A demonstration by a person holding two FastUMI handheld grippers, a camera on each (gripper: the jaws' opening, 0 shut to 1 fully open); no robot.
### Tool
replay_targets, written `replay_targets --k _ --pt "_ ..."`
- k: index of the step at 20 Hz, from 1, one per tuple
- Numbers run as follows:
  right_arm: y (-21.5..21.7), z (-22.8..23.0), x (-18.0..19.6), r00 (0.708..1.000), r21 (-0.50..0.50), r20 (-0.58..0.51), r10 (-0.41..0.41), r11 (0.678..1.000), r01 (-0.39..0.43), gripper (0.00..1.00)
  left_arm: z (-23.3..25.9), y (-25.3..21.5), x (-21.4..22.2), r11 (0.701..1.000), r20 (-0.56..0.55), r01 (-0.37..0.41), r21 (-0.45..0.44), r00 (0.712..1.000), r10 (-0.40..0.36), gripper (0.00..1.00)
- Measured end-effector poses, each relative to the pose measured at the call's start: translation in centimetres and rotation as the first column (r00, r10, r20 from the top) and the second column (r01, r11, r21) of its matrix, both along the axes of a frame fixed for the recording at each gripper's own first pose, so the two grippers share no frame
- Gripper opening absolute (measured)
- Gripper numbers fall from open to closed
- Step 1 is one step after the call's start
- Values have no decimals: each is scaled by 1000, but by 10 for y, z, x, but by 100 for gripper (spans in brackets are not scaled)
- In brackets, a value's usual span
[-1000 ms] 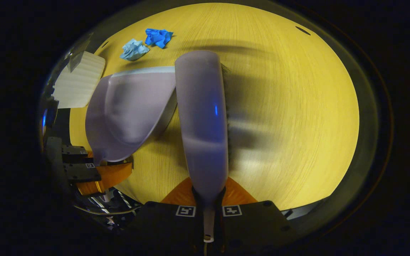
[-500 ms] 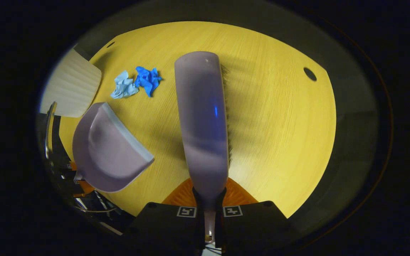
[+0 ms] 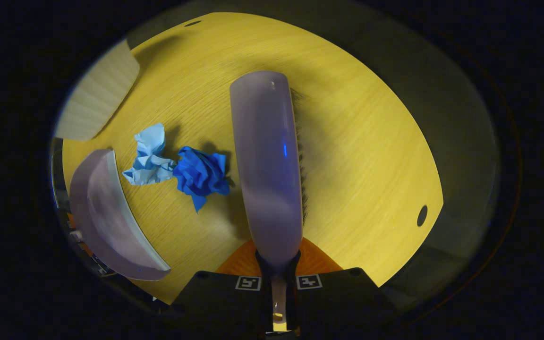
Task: Pick up the small broom and dustpan from the desktop, sweep the trash into the dustpan with the broom, and then empty the trash into the garbage bin.
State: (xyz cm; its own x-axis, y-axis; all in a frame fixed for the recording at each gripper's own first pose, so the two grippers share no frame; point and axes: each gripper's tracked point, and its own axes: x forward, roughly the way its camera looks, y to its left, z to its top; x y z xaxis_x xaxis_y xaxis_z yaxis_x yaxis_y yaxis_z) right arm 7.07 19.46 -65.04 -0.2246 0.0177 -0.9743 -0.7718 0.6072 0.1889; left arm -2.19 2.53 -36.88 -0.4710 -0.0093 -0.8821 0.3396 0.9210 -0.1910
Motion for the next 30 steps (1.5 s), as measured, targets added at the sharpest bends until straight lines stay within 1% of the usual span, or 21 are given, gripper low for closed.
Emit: replay_targets --k 2,3,4,5,6,9,10,11,12,13,14,15,17,18,19,21,22,24,26,27,30 --pt "10 6 -11 991 12 -25 132 991 -131 12 -2 1 0 1000 8 -6 -2 1000 6 27" --pt "11 11 -16 979 15 -35 200 980 -200 12 -4 1 1 1000 15 -6 0 1000 6 29" --pt "16 17 -16 969 36 -29 243 970 -242 12 -1 -1 1 1000 16 -4 1 1000 4 27" --pt "21 29 -29 959 80 -95 268 962 -261 12 -1 -1 2 1000 22 2 0 1000 -2 27" --pt "22 40 -39 940 107 -141 310 949 -296 12 -2 1 1 1000 21 11 3 1000 -11 27" --pt "17 63 -55 855 169 -160 493 867 -469 12 -5 4 0 999 41 35 5 999 -35 27" --pt "16 71 -59 834 204 -169 526 846 -492 12 -4 7 -2 998 29 65 1 997 -65 27" --pt "15 83 -65 817 248 -215 536 839 -485 12 -12 8 -5 996 40 85 14 996 -86 27" --pt "12 72 -46 803 293 -280 526 844 -450 12 -8 10 -5 994 34 107 15 994 -108 27" --pt "8 81 -66 792 319 -335 511 852 -415 12 -5 9 -5 994 21 108 19 994 -108 27" --pt "6 78 -62 788 327 -369 492 863 -386 12 -3 6 2 995 22 101 16 995 -101 29" --pt "6 78 -56 785 339 -399 474 872 -354 12 -4 4 5 996 28 93 11 995 -93 27" --pt "3 79 -51 763 367 -459 455 879 -304 12 -6 6 2 995 45 103 5 994 -103 25" --pt "0 79 -49 754 373 -472 457 878 -298 12 -6 6 2 994 53 107 3 993 -107 24" --pt "-1 80 -47 762 370 -466 450 881 -293 12 -7 6 3 994 66 111 0 992 -111 27" --pt "0 81 -38 815 386 -432 386 896 -220 12 -11 4 3 995 123 101 -16 987 -98 27" --pt "-1 87 -32 836 398 -438 332 905 -151 12 -12 3 3 996 152 86 -28 985 -81 27" --pt "-9 94 -20 885 427 -420 200 904 -1 12 -16 2 4 997 217 68 -46 974 -56 27" --pt "-22 104 -4 904 428 -421 75 895 125 12 -14 1 6 997 252 52 -57 967 -36 27" --pt "-30 107 5 912 435 -409 25 884 170 12 -12 -1 9 997 281 46 -68 959 -25 27" --pt "-59 128 11 920 467 -368 -136 829 309 12 4 -7 18 994 362 16 -104 932 23 27"
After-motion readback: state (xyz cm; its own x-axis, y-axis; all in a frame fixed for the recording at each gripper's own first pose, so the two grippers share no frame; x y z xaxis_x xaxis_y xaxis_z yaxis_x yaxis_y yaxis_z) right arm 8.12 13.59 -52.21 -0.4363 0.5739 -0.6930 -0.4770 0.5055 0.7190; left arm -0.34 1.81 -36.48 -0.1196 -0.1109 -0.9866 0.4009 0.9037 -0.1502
